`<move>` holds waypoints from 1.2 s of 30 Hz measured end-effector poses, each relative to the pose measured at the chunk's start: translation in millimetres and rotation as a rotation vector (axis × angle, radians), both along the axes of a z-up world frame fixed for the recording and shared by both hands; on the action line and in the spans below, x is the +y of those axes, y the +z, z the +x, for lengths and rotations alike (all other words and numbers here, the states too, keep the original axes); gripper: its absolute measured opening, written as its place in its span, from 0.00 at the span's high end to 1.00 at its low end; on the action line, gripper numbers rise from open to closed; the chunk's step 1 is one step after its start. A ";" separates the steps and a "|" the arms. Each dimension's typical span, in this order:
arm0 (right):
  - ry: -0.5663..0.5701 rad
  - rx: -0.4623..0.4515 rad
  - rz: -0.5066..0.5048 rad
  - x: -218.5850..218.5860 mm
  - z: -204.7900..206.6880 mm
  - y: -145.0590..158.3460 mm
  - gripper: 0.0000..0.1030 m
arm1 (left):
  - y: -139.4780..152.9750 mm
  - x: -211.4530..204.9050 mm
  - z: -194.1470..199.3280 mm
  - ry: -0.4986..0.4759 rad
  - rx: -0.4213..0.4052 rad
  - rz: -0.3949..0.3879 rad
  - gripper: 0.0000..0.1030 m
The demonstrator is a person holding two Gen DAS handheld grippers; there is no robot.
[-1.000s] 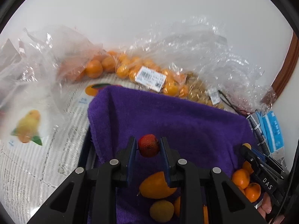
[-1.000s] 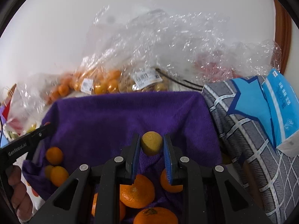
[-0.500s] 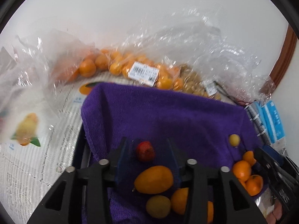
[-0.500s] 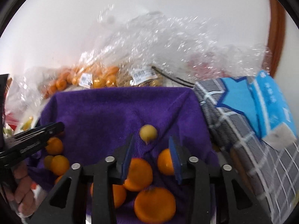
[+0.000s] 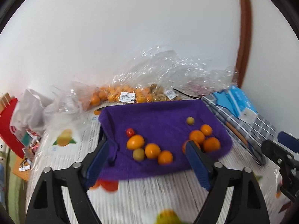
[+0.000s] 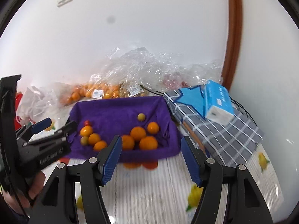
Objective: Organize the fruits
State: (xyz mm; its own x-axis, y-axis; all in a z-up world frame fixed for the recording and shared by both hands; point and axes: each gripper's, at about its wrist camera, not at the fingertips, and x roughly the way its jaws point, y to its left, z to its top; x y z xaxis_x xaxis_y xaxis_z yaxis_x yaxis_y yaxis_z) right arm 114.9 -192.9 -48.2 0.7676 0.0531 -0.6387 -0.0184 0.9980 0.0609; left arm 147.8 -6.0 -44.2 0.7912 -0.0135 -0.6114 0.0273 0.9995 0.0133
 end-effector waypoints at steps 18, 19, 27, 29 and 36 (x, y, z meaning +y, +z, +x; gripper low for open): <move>-0.043 -0.078 0.041 -16.5 -125.2 21.0 0.07 | 43.1 11.8 -123.1 0.017 -0.059 -0.040 0.09; -0.045 -0.080 0.038 -16.3 -126.1 21.7 0.07 | 45.6 11.1 -126.2 0.017 -0.064 -0.038 0.09; -0.047 -0.083 0.030 -13.2 -137.8 25.4 0.07 | 56.0 8.9 -140.3 0.026 -0.091 -0.023 0.09; -0.043 -0.081 0.027 -12.3 -138.4 25.3 0.07 | 56.1 9.1 -141.6 0.026 -0.091 -0.027 0.09; -0.038 -0.081 0.027 -9.9 -139.0 23.8 0.07 | 54.6 9.3 -141.1 0.030 -0.087 -0.026 0.09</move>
